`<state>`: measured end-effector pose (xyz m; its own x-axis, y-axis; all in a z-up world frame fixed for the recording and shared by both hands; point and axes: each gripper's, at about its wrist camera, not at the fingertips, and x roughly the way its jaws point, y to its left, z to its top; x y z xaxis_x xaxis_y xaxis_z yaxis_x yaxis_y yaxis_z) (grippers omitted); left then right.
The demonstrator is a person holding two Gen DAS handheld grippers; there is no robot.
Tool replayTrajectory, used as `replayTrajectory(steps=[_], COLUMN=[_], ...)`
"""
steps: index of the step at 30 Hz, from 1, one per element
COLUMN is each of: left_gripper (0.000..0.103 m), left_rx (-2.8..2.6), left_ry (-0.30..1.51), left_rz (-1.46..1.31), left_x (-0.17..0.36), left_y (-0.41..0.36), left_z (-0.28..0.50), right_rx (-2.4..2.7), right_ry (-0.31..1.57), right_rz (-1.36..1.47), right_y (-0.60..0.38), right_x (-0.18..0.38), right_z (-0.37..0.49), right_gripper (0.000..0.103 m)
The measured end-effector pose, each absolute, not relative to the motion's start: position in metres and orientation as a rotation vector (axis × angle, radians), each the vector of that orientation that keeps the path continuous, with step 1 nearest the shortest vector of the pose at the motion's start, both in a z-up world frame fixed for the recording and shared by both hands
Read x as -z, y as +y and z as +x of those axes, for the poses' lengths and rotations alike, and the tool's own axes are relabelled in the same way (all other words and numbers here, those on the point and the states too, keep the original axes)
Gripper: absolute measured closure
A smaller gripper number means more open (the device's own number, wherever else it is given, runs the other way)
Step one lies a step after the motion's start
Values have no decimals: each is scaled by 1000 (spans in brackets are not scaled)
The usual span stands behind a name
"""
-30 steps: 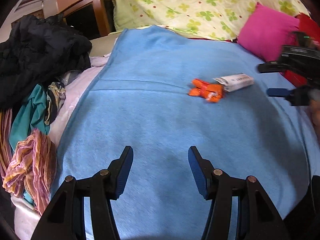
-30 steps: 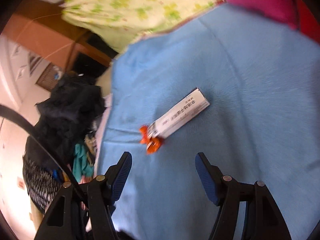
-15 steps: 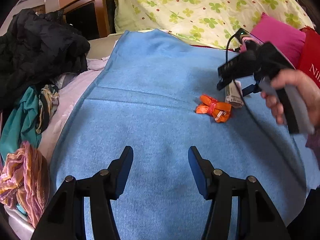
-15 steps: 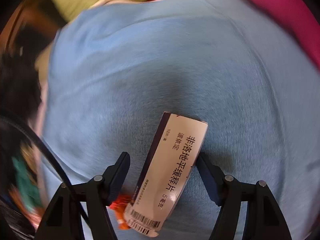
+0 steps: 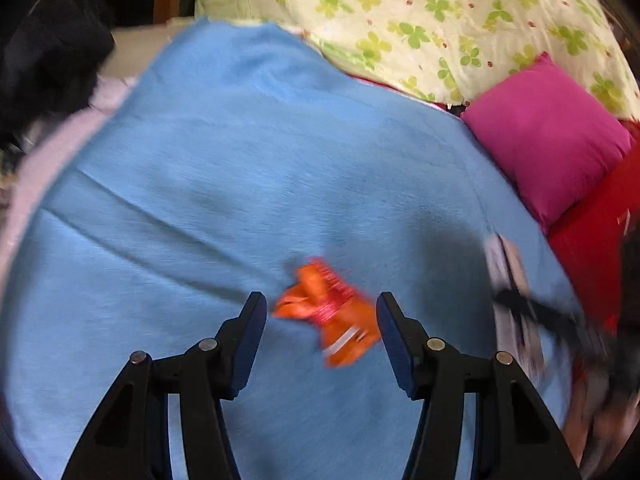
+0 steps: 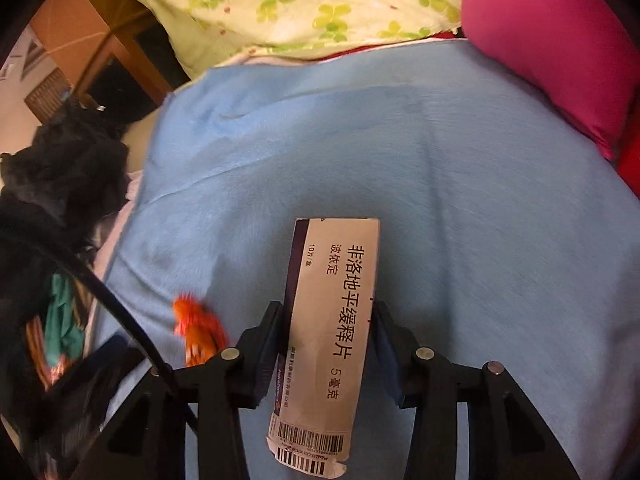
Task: Collect trash
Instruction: 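Grasp the white medicine box with the right tool while the left tool grasps the orange wrapper, then lift and hold the medicine box in the right tool while the left tool holds the wrapper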
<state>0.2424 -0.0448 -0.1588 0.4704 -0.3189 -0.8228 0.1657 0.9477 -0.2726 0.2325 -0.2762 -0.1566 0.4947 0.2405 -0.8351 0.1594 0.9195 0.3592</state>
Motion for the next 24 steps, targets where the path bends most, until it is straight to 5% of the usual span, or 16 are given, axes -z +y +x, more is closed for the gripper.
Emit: replayTrajectory(steps=[3,5,13,24], left_gripper=[45,71,73,73], left_rx=[276,279,258,167], left_ry=[1092,1115,1066,700], left_rz=[-201,-228,-210,34], left_x=[178,189,159,15], left_y=[-57,-60,-53,-59], left_z=[253,252,214,97], right_rx=[-71,-78,-113,-125], right_ry=[1039,1020,939,735], right_rz=[437,438,464,464], right_y=[-276,-280,-276,-281], right_x=[155,153,136,46], right_z=[197,177,114,38], right_gripper=[56,56,56,56])
